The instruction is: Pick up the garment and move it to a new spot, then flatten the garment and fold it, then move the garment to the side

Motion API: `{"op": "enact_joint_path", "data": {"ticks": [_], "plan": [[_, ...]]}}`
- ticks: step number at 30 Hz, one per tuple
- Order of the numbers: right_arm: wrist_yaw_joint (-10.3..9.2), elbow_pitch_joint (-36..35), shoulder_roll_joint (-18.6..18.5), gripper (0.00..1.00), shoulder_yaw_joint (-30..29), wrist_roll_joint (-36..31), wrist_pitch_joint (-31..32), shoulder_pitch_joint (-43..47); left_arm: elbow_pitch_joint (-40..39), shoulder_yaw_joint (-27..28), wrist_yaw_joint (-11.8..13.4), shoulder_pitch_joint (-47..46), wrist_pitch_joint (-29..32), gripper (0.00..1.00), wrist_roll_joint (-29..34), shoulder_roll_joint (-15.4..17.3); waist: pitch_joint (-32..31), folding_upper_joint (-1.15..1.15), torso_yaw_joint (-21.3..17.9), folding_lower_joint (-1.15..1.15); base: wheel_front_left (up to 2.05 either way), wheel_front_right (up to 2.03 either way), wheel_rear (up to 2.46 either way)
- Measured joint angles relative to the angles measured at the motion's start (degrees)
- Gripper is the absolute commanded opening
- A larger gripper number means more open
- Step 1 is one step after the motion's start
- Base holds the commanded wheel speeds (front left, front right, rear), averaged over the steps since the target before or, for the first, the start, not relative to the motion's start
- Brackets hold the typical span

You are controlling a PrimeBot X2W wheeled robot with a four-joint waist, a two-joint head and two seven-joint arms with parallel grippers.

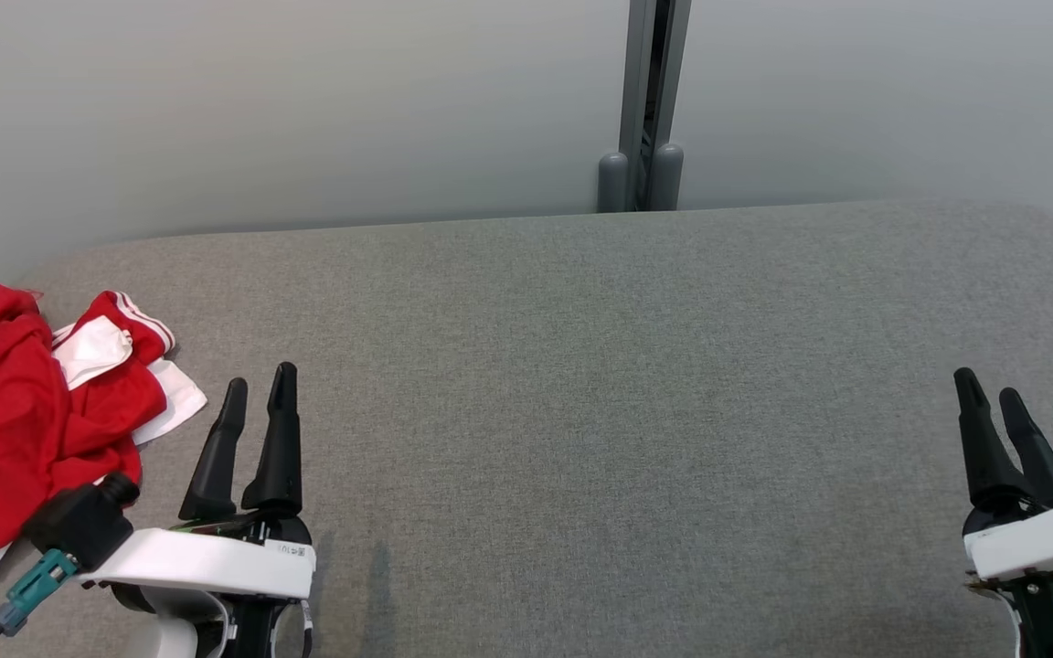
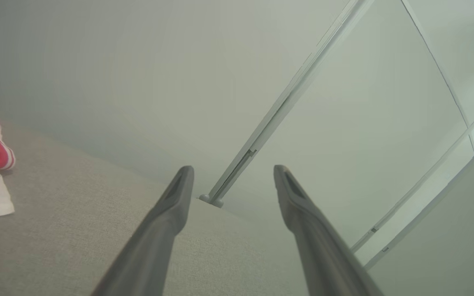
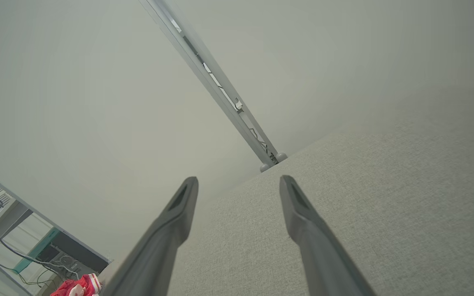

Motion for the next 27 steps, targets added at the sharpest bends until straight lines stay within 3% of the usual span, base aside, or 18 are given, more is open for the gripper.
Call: {"op": "enact_joint_path", "data": {"ticks": [27], "plan": [[0.0,4.2,0.6,1.0,3.9,-21.6,-7.1,-1.0,7.9,-1.0,3.8,-1.7,0.1,1.0,20.2,2.1,-0.4,0.0,-0.1,0.0,0.0,0.0,0.0]]}}
